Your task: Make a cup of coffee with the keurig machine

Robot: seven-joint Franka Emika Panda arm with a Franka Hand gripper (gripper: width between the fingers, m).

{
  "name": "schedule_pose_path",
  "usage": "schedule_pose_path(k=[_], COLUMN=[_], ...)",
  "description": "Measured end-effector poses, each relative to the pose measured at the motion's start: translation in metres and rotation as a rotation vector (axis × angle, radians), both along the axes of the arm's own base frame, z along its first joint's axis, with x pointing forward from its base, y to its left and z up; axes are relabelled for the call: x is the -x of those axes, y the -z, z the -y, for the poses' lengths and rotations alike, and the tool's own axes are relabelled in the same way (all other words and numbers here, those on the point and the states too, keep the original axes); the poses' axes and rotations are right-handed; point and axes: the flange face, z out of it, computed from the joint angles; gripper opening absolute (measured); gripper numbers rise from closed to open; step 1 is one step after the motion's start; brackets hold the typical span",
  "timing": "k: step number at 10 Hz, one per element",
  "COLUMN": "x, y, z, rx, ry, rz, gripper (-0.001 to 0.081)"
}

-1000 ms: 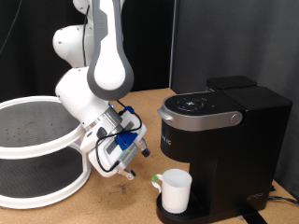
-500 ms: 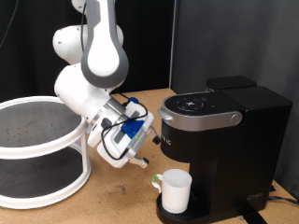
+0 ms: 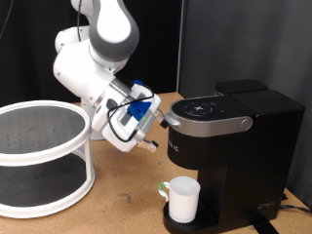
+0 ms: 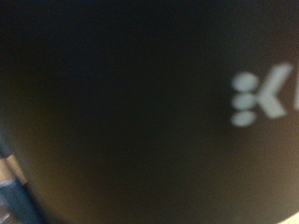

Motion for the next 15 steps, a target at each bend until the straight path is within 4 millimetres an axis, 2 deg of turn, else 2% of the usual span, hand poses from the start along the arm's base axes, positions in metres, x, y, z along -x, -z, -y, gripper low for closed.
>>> schedule_pose_path(k=[2,4,6,10,13,15], x=[0.016,0.016,0.017,0.027,0.029,0.03], y=[-0.016,-0.015,-0.025,-0.071,-0.114,-0.138], z=[0.001,0.0,-0.003,0.003,0.005,0.008], rx=[0.063,0.045,0.01,-0.037,0.006,-0.024], ry=[-0.019,-0.039,-0.104,-0.149,-0.111,-0.073], rz=[-0.051,-0.034,0.03,0.164,0.289,0.311], gripper=[0.0803,0.0803,0.0803,0.0803,0.0803,0.0803])
